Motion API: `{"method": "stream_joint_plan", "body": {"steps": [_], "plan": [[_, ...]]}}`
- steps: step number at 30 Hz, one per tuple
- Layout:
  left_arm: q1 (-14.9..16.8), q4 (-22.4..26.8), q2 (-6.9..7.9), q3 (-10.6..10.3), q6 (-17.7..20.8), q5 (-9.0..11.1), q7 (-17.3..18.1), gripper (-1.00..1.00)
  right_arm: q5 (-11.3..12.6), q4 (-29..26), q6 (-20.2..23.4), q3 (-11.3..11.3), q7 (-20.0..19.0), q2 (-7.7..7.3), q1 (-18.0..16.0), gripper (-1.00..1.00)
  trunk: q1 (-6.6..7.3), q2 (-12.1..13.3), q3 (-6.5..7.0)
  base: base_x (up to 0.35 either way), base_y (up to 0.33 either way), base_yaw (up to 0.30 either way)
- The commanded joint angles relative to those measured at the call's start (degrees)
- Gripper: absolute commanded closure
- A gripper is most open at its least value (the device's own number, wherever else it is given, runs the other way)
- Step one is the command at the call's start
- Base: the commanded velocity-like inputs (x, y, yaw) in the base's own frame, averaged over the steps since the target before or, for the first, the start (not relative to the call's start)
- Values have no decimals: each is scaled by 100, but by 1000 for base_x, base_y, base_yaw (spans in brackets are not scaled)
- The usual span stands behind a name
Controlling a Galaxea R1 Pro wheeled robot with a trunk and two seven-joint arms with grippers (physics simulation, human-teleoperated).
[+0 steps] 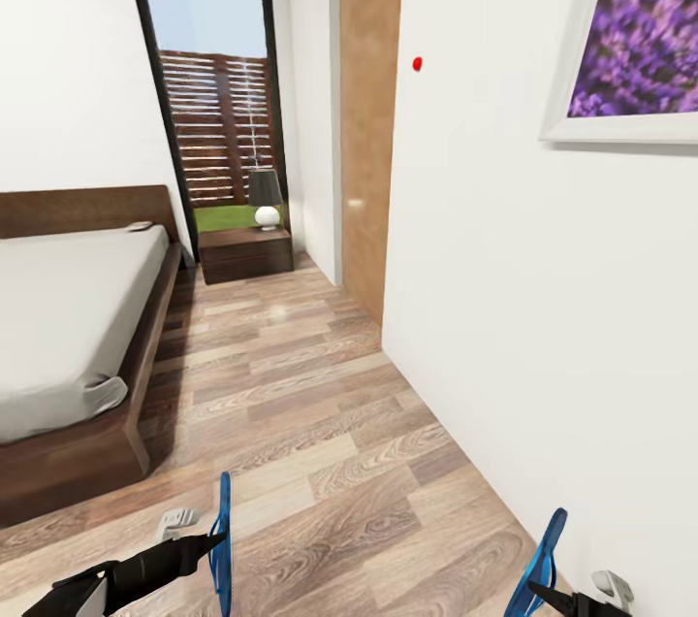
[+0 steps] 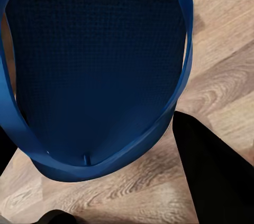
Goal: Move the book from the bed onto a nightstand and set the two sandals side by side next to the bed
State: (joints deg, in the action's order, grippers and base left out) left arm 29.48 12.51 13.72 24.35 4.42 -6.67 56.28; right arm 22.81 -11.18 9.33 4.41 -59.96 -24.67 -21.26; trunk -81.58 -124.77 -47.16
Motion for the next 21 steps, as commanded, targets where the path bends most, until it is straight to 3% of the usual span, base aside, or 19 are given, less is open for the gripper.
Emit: {"method": "stream_joint_plan", "body": {"steps": [1,21], "plan": [[5,6,-3,53,41,-54,31,100,-5,-1,60,51,-25,3,-1,100,1,-2,-6,24,-6,277],[5,6,-9,53,41,-54,26,100,-5,-4,60,51,-25,1,-1,100,1,-2,-6,2,-1,277]]}}
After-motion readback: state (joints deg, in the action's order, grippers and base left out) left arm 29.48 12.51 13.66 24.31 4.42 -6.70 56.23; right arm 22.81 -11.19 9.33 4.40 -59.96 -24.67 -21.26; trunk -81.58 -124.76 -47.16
